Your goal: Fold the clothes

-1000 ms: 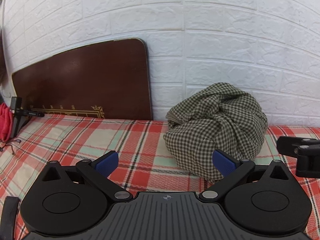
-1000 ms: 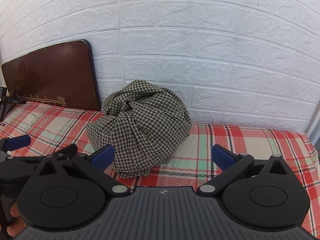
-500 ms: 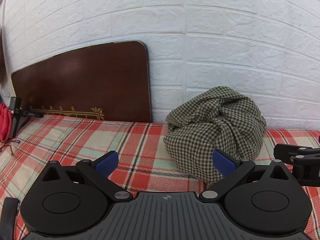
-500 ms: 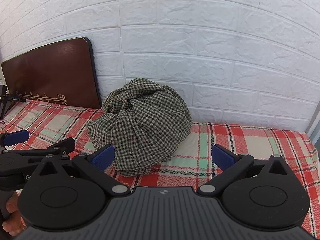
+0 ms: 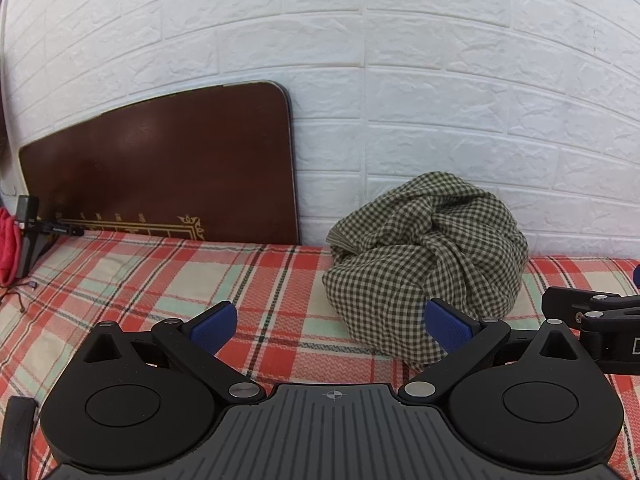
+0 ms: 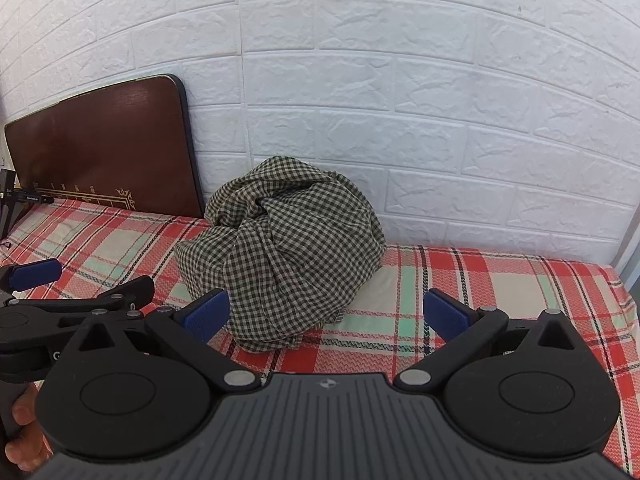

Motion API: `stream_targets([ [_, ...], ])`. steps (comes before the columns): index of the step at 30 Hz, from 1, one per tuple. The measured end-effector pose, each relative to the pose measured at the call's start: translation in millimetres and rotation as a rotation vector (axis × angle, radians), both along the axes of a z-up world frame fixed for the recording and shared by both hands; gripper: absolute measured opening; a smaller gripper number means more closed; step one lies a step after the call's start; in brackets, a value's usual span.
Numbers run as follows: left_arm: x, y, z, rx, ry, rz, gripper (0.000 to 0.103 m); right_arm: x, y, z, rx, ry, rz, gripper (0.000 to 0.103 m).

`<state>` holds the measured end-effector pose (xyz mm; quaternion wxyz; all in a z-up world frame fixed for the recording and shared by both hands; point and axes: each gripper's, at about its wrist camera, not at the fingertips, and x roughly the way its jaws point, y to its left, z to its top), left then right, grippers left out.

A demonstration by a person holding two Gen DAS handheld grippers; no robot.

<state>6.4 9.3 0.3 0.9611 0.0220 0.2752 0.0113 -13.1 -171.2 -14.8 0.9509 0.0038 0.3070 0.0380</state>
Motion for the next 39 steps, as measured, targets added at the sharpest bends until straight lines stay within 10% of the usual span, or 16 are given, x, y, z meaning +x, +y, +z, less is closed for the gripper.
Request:
stream_targets([
  [39,1.8,-0.9,5.4,0.006,0.003,0.000,0.103,0.8,0.1,1.1,0.000,-0.001,0.002,0.103],
])
